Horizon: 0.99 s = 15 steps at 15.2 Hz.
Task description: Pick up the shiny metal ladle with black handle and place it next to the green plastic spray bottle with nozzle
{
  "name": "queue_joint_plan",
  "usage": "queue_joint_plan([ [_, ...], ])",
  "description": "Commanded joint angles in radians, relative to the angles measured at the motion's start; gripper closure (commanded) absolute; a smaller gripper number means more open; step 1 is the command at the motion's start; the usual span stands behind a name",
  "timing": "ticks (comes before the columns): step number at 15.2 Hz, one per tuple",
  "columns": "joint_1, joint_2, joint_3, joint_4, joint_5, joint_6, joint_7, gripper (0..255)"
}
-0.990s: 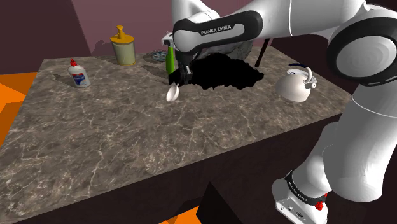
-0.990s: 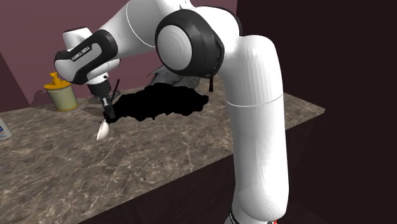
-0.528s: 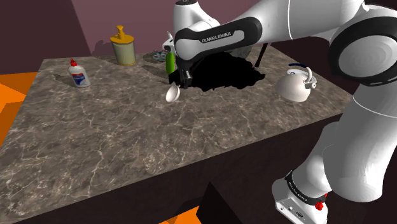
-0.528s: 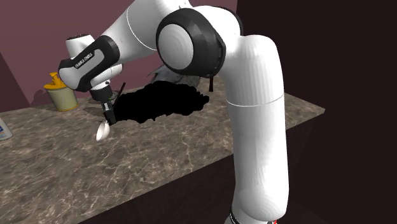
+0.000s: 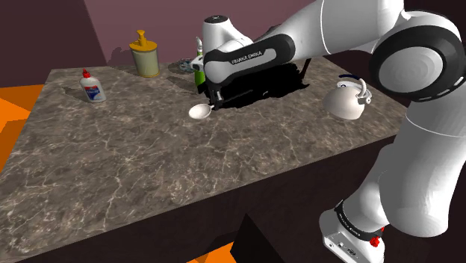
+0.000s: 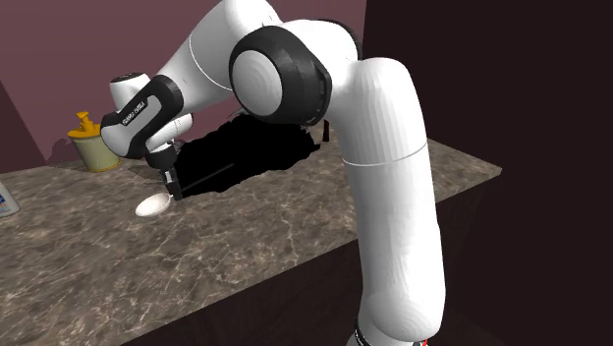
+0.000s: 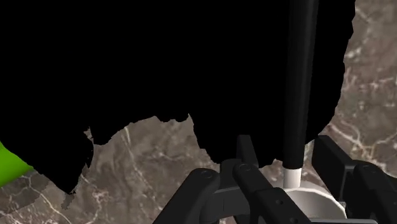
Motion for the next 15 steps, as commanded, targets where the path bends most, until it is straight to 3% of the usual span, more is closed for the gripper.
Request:
queue_joint_plan([
  [1,-0.004,0.033,-0.001,-0.024,-0.001,0.015,-0.004,255],
  [8,-0.007,0.033,0.002,-0.024,-0.002,0.015,-0.003,255],
  [9,-0.004,0.042,0.004,-0.010,-0.001,0.010,0.001,0],
  [13,-0.014,0.011,-0.003,-0.052,-0.004,0.024,-0.015,0],
  [15,-0.004,0.016,0.003,-0.012,-0.004,-0.013,-0.002,0],
])
